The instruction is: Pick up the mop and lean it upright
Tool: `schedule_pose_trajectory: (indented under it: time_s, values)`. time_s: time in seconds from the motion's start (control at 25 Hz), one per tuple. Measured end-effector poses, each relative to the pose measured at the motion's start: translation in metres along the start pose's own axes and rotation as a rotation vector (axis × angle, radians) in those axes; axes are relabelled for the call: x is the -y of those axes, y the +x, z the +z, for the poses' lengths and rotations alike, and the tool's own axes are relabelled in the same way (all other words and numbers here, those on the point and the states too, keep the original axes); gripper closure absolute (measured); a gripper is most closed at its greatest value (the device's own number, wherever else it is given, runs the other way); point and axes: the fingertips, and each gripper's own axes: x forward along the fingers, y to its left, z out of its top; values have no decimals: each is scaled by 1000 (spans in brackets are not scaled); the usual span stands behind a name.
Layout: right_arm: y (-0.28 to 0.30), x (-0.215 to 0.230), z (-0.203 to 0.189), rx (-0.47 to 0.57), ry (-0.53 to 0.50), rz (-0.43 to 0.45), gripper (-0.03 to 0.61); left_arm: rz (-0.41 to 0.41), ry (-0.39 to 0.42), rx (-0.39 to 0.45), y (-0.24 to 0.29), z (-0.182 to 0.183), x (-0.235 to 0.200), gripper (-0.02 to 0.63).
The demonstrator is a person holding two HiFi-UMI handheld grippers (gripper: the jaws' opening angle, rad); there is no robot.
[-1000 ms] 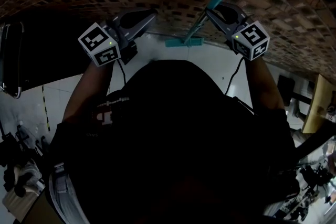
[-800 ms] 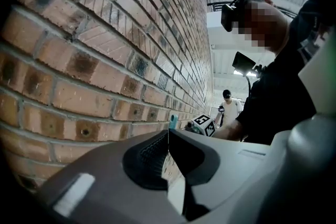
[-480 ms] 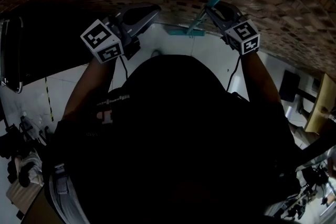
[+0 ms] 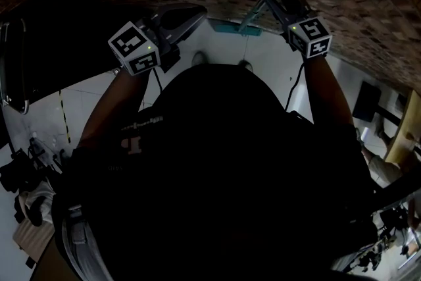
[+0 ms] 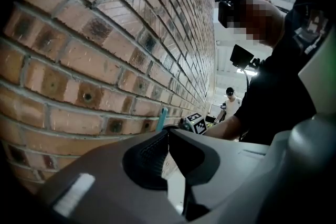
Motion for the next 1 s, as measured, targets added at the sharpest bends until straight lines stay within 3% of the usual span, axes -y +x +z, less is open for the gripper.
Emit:
schedule_pose_trajectory:
  time_s: [0.32,0.68,1.0]
  values:
    - [3,11,-3,-21,16,-47,460,-13,-16,1,4,0,1,612]
    - [-1,8,0,-27,17,-73,388,-21,-14,10,6,2,2,612]
    - [-14,7,2,-43,2,-118,379,-34,-3,27,7,3,2,612]
